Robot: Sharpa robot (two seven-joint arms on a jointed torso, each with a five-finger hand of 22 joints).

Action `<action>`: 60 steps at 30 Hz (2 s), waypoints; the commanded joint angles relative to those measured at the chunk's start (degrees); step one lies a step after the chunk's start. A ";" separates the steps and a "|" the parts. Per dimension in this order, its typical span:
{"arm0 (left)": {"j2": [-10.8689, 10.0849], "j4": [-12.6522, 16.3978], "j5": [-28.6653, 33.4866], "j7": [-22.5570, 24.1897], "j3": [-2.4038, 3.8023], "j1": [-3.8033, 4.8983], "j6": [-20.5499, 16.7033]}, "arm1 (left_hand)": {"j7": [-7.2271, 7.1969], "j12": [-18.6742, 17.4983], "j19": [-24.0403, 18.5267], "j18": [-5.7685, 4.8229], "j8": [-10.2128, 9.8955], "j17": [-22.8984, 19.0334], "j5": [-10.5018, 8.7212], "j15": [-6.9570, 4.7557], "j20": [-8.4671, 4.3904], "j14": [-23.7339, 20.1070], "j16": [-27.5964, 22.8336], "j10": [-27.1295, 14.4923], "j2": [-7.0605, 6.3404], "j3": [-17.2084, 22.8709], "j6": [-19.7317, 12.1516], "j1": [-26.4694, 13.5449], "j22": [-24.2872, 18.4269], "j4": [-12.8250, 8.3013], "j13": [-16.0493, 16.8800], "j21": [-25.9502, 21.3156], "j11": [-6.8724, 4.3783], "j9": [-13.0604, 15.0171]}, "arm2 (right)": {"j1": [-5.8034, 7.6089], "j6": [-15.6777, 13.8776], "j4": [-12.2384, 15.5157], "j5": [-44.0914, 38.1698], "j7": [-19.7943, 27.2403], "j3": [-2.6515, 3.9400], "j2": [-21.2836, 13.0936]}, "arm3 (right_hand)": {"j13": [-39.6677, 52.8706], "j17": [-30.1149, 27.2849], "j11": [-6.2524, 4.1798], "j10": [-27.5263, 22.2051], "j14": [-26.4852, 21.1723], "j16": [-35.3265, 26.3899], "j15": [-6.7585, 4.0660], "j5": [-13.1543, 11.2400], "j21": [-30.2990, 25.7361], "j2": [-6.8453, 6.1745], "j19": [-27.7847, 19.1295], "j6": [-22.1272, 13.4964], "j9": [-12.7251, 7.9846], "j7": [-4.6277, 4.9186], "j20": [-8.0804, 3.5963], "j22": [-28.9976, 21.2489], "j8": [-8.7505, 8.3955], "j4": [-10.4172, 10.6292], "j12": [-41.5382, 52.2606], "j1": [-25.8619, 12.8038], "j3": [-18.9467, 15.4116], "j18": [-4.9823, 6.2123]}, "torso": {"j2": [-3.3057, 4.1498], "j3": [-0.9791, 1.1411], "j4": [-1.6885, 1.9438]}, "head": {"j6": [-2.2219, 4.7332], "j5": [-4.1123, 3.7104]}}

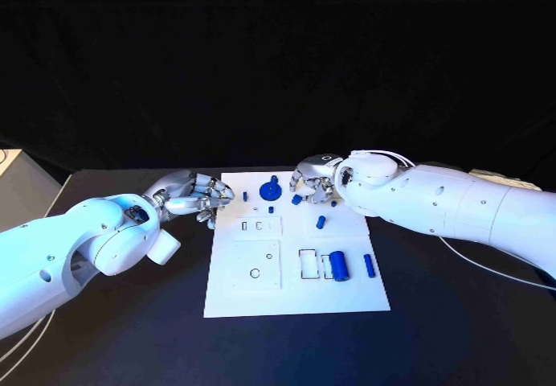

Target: Assemble the parts on the task board

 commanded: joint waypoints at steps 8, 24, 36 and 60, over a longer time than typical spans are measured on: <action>-0.16 0.48 0.58 0.98 0.04 -0.04 -0.11 | 0.45 -0.26 -0.14 0.69 -0.29 -0.12 -0.17 0.03 0.41 -0.21 -0.32 -0.38 0.22 -0.25 0.00 0.48 -0.08 -0.02 -0.22 -0.23 0.09 -0.22 | -1.14 1.80 -0.97 -1.44 -1.15 -0.38 0.52 | 12.96 10.83 0.22 3.83 4.98 0.34 -0.09 -0.04 0.33 0.36 5.28 1.06 0.29 0.06 -0.24 13.41 0.52 -0.55 0.26 -0.12 0.04 -0.32 | 0.08 0.03 0.09 | -0.33 0.21; -0.31 0.47 0.61 0.55 0.03 -0.07 -0.03 | 0.48 -0.27 -0.12 0.69 -0.26 -0.16 -0.19 0.07 0.45 -0.21 -0.31 -0.31 0.34 -0.34 0.03 0.49 -0.12 0.11 -0.40 -0.29 0.12 -0.35 | -1.37 0.50 -0.60 -1.53 -0.76 -0.41 0.66 | 13.16 10.91 0.46 4.05 5.00 0.35 0.04 -1.76 0.37 0.61 5.30 2.71 0.81 0.05 -0.10 13.47 1.48 -1.01 0.48 -0.50 0.04 -0.33 | 0.11 -0.02 0.01 | -0.67 0.13; -0.40 0.43 0.87 0.39 0.03 -0.12 0.45 | 0.50 -0.27 -0.11 0.69 -0.26 -0.27 -0.19 0.08 0.46 -0.26 -0.36 -0.30 0.40 -0.38 0.03 0.50 -0.14 0.17 -0.49 -0.32 0.13 -0.42 | -1.51 -5.43 -0.44 -2.29 -4.30 -0.42 0.69 | 13.34 10.96 1.10 4.24 5.02 0.36 0.23 -2.37 0.41 1.59 5.32 3.47 1.06 0.32 0.01 13.51 1.93 -0.55 0.68 -1.36 0.14 -0.34 | 0.00 -0.05 0.01 | -0.75 0.21; -0.36 0.11 0.90 -0.23 0.03 -0.35 1.25 | 0.58 -0.35 -0.11 0.69 -0.31 -0.45 -0.19 0.15 0.52 -0.36 -0.45 -0.40 0.50 -0.48 -0.14 0.52 -0.20 0.35 -0.76 -0.43 0.20 -0.63 | -1.52 -7.83 0.64 -1.74 -5.33 -0.40 0.41 | 13.47 10.94 1.97 4.36 5.00 0.29 0.81 -2.64 0.28 3.81 5.31 7.97 2.56 1.07 0.58 13.45 5.01 -0.24 0.81 -2.61 0.91 -0.31 | 0.06 -0.07 -0.06 | -0.71 0.03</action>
